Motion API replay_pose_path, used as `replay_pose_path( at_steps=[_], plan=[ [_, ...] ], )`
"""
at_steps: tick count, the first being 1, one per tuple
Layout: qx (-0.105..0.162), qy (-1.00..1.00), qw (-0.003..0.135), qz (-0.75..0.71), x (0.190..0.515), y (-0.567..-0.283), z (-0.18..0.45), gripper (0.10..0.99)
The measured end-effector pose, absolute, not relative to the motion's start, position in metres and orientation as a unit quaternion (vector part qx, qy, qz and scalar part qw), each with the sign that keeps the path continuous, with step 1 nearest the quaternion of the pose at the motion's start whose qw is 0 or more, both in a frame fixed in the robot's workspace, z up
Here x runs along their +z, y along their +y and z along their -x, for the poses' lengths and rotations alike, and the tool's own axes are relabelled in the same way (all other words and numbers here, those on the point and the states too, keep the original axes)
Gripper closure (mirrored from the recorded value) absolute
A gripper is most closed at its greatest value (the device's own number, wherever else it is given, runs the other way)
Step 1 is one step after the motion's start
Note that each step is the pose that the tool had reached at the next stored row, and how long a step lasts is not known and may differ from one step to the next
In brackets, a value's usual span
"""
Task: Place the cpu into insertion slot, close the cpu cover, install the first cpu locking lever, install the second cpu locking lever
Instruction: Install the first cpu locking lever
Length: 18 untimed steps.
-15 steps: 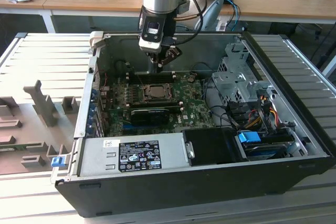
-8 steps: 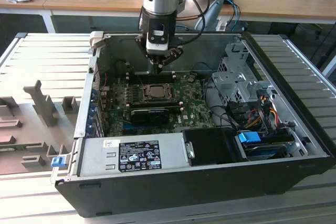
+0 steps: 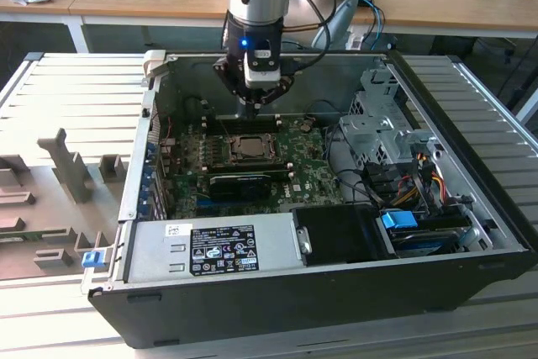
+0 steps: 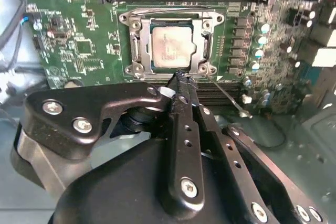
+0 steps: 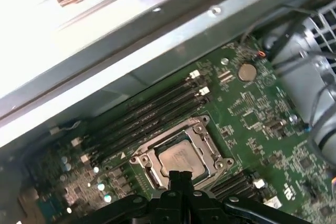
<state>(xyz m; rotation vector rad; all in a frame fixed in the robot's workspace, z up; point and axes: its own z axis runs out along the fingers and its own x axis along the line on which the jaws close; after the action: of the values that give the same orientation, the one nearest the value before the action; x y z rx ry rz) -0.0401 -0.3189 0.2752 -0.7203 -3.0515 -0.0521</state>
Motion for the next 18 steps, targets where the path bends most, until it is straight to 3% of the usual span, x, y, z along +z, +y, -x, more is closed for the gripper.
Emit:
replay_pose_path(
  at_steps=[18],
  plan=[
    [-0.015,-0.998,0.006,-0.055,0.2724,-0.3189,0.0401,0.980]
  ],
)
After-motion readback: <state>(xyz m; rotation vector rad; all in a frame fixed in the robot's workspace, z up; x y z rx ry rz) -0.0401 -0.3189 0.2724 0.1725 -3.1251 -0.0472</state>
